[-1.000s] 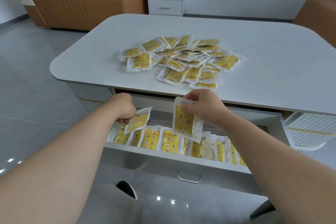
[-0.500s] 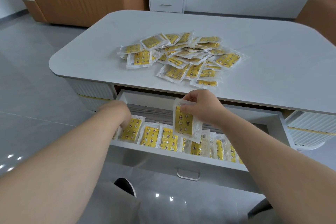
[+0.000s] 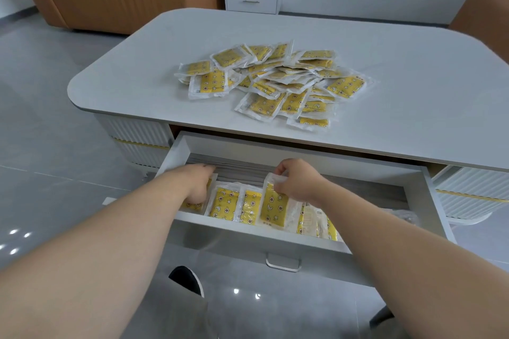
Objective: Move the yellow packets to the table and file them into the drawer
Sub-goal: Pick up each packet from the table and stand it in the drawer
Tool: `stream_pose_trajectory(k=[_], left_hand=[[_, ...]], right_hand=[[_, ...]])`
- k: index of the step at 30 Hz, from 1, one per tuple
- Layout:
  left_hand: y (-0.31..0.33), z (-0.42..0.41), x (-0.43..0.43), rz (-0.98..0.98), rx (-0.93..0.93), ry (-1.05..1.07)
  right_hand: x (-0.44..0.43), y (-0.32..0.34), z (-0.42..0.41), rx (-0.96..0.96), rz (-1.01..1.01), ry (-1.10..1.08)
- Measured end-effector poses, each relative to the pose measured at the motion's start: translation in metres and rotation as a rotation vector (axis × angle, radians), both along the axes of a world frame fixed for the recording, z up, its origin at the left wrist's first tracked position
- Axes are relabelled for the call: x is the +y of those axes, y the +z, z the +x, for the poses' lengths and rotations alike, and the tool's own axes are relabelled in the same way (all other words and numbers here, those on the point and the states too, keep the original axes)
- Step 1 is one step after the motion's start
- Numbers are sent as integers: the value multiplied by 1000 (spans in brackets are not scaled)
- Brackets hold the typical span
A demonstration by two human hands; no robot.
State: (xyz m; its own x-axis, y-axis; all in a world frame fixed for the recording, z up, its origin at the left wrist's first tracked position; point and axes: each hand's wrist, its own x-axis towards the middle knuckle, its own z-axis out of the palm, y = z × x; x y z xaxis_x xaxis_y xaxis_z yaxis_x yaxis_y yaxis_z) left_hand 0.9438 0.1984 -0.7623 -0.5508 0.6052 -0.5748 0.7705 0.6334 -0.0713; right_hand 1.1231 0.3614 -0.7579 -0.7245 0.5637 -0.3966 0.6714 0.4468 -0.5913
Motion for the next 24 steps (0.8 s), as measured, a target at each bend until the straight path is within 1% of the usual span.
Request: stream_pose_trajectory(k=[4,5,7,10,16,18,20,24], left_hand=[[1,-3,0,8,28,-18],[1,-4,1,6,36,-25],[3,-6,2,-3,33,-20],[4,-8,3,-30,23,-15],[10,-1,14,-163,44,-58],[18,6,23,-186,45,-81],[33,17,36,-83,20,-96],[76,39,64,271,-65,-45]], right_hand=[[-6,-18,-3,-67,-6,96],[-7,-23,-4,-112,26,143],[-7,-31,-4,-224,155,240],[-9,-36,-4,-342,317,329],[-14,-29,-4,-395,414,391],[-15,-22,-4,-382,437,390],[-16,-8,-6,-302,352,324],[-11,37,-7,-25,37,102]])
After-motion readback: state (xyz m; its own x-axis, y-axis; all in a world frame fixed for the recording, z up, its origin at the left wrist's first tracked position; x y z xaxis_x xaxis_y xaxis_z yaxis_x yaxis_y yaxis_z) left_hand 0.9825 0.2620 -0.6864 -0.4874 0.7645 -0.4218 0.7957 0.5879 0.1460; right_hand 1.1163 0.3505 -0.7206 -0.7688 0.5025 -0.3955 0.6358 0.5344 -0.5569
